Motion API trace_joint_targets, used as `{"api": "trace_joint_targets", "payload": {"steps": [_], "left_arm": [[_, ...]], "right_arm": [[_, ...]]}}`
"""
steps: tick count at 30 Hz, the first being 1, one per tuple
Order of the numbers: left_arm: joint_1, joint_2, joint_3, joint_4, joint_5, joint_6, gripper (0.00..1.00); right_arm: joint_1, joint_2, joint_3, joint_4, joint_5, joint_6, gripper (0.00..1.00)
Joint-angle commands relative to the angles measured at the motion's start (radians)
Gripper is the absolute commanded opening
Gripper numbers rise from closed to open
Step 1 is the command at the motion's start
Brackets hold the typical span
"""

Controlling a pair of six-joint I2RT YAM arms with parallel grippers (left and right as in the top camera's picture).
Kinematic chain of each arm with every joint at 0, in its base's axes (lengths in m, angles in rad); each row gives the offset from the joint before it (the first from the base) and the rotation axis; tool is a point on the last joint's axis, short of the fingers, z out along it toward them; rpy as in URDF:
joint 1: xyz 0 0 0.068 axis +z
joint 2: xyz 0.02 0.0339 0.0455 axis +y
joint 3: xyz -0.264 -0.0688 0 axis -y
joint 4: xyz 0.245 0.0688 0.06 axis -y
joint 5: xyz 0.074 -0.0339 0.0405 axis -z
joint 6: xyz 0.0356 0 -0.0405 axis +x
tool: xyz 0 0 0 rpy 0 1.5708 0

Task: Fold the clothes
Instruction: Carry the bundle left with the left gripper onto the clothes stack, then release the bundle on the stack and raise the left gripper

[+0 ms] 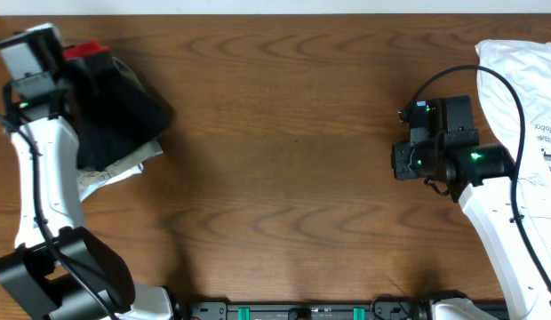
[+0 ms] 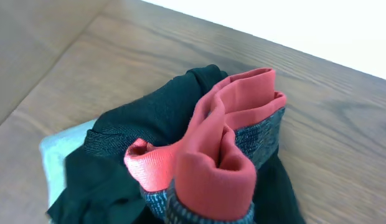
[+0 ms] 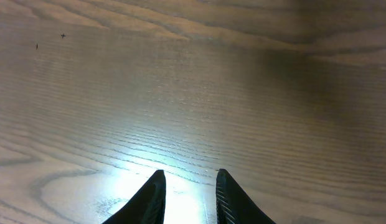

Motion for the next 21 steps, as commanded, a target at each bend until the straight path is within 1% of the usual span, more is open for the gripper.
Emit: {"api": "trace_joint_targets", "payload": {"steps": [1,9,17,18,20,21], "left_arm": [[0.063,-0.021,0.039,0.006,0.047,-0.053,0.06],[0.163,-0.011,0.039,0.033,0.065,-0.079,0.06],[0.200,0.029,0.038,0.050,0.064,-0.079,0.07],[0.204,0.035,0.038,0.050,0.064,-0.079,0.15],[0.216,0.045,0.038,0.050,0.064,-0.079,0.47],[0.222,0.049,0.038,0.047,0.063,-0.079,0.66]], "right_arm": [[-0.011,-0.010,0.005,-0.002,0.014,-0.007,0.26],[-0.010,-0.010,0.005,-0.009,0.014,-0.007,0.25],[-0.010,-0.010,0.005,-0.010,0.014,0.005,0.25],[-0.010,-0.010,0.005,-0.010,0.014,0.005,0.25],[-0.010,-0.010,0.005,-0.010,0.014,0.008,0.25],[-0.010,-0.010,0.005,-0.012,0.014,0.008,0.25]]}}
